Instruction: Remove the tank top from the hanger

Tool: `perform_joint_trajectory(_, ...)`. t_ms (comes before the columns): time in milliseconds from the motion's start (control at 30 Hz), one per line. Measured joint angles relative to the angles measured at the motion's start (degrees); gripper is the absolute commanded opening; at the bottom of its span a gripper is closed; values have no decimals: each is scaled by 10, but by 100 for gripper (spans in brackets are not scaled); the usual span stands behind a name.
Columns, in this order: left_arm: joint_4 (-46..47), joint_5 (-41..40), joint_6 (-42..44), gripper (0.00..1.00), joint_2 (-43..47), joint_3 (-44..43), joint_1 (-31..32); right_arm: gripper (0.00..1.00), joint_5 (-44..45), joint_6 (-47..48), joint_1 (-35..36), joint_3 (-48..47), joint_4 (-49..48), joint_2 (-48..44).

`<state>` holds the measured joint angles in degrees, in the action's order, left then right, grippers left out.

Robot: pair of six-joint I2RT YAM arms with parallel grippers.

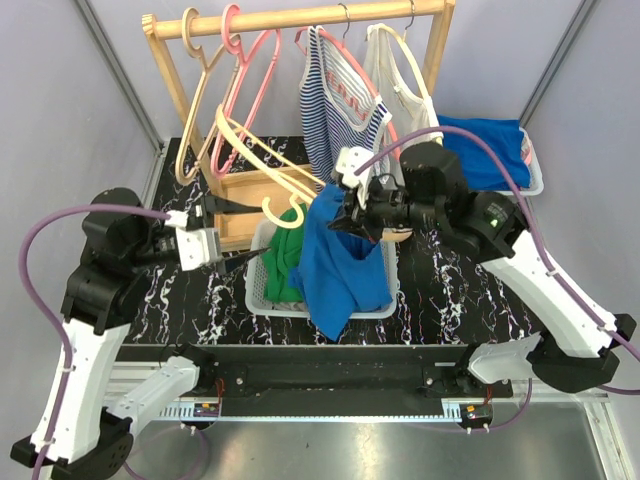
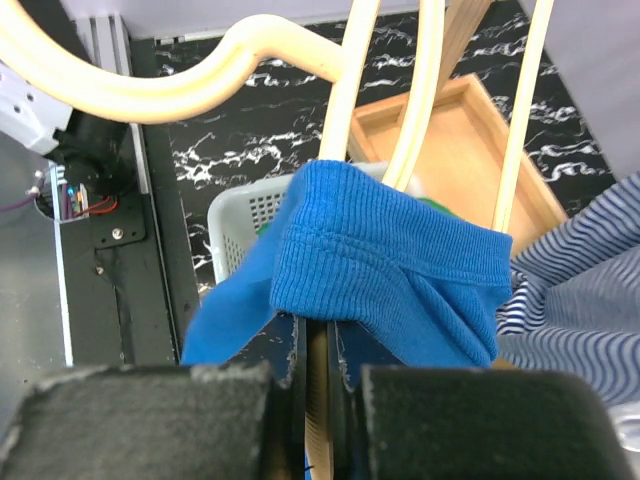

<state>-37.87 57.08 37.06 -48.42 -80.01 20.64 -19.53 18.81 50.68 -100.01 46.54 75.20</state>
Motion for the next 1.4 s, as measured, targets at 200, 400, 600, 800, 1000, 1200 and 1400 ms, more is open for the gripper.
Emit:
perform_joint_trajectory(200,-33,10,31,73,14,0,2,0,-44,-1,-5,-79,74,14)
perform_joint_trajectory(400,-55,8,65,73,6,-2,2,0,-141,-14,-5,-74,136,14)
perform_joint_trajectory(600,-75,8,70,74,11,-6,2,0,-206,-37,-9,-42,143,-14)
perform_joint_trajectory(800,-71,17,41,78,16,-40,2,0,-259,-51,-10,-16,151,-37)
perform_joint_trajectory(1000,-34,36,-21,78,23,-66,2,0,-278,-55,-10,5,157,-23)
perform_joint_trajectory(1200,-14,61,-48,78,54,-64,2,0,-279,-58,-8,8,168,3)
perform_joint_trajectory(1400,-20,58,15,78,92,-10,3,0,-305,-63,-8,-17,177,28)
